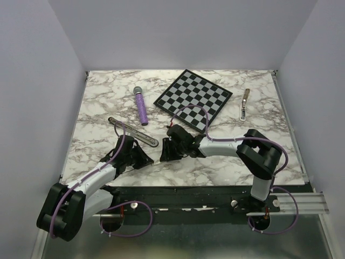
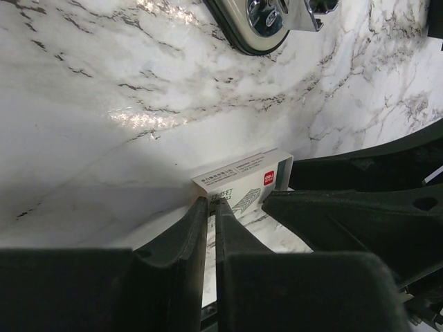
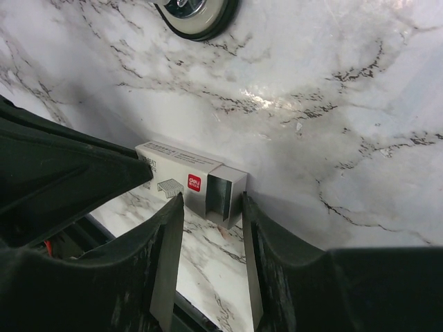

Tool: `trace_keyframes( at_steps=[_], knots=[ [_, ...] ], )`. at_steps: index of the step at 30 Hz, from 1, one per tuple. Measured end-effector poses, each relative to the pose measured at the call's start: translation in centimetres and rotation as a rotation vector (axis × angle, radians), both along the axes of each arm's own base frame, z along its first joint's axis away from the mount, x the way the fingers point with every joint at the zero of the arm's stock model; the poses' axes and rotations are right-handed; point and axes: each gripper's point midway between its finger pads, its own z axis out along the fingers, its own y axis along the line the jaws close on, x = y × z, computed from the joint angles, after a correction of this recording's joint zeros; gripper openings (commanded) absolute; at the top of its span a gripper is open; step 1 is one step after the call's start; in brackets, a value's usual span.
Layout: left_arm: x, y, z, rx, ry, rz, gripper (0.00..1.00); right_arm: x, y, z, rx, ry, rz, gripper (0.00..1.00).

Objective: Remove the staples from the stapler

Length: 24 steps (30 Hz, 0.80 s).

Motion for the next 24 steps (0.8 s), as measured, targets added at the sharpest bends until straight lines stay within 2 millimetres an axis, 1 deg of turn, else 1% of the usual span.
trace_keyframes(
  at_steps=[16,20,24],
  knots=[
    [0.14,-0.14,-0.06,-0.02,0.003,0.02,0.14,-0.03,0.53,0.05,0.004,0.009,0.002,0.46],
    [0.22,-0.2,-0.16,-0.023,0.008,0.024,0.15,0.0,0.51,-0.05,-0.006,0.008,-0.001,0.46],
    [0.36,-0.31,-0.26,-0.029,0.013,0.03,0.18,0.25,0.59,-0.04,-0.04,-0.007,0.003,0.46]
  ],
)
